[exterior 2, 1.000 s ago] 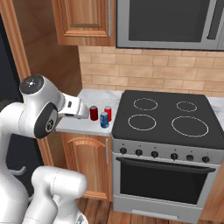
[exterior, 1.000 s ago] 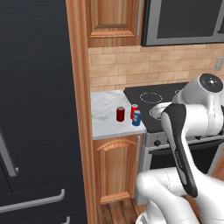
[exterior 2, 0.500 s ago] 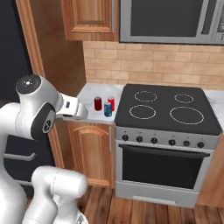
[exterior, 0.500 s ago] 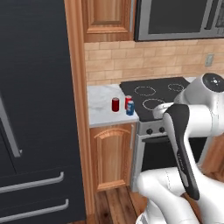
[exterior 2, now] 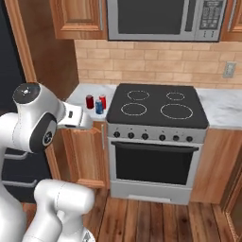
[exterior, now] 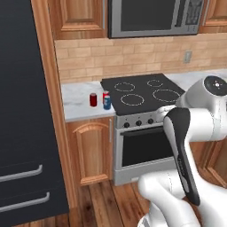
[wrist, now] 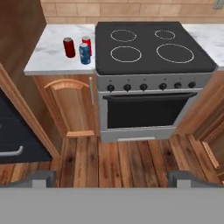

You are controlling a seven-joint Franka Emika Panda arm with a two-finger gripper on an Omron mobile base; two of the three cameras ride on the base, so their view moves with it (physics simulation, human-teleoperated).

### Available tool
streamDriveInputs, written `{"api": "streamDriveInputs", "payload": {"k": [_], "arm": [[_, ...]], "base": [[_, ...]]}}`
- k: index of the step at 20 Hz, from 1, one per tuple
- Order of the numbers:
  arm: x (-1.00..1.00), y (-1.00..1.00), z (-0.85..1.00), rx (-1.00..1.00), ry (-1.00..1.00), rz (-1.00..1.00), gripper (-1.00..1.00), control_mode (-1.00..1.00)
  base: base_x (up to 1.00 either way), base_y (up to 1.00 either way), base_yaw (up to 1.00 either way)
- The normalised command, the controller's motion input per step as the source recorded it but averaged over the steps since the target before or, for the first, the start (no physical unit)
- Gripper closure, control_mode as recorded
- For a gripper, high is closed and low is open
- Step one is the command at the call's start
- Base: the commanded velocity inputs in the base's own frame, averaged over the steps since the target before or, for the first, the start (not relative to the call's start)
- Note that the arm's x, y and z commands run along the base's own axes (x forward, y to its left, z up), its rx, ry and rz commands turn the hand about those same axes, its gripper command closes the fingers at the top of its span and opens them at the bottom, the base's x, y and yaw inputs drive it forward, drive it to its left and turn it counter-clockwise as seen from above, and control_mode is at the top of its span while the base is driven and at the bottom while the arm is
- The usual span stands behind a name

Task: Four empty soda cans are scattered around the kitchen. Gather all the cans and cluster them next to the stove for recycling.

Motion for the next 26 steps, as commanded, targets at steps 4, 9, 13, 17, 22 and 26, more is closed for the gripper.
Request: {"api": "streamDriveInputs", "payload": {"k": [4,9,13,17,22,26], "arm": [[0.0,0.0,0.0,0.0,0.0,0.0,-1.0,1.0],[0.0,0.0,0.0,0.0,0.0,0.0,-1.0,1.0],[0.0,0.0,0.0,0.0,0.0,0.0,-1.0,1.0],[0.0,0.0,0.0,0.0,0.0,0.0,-1.0,1.0],[0.0,0.0,0.0,0.0,0.0,0.0,-1.0,1.0],[0.0,0.0,0.0,0.0,0.0,0.0,-1.0,1.0]], "base": [[0.03,-1.0,-0.08],[-0.02,-0.72,-0.22],[0.0,-0.23,-0.34],[0.01,-0.35,-0.3],[0.08,-0.05,-0.12],[-0.33,-0.06,0.02]]}}
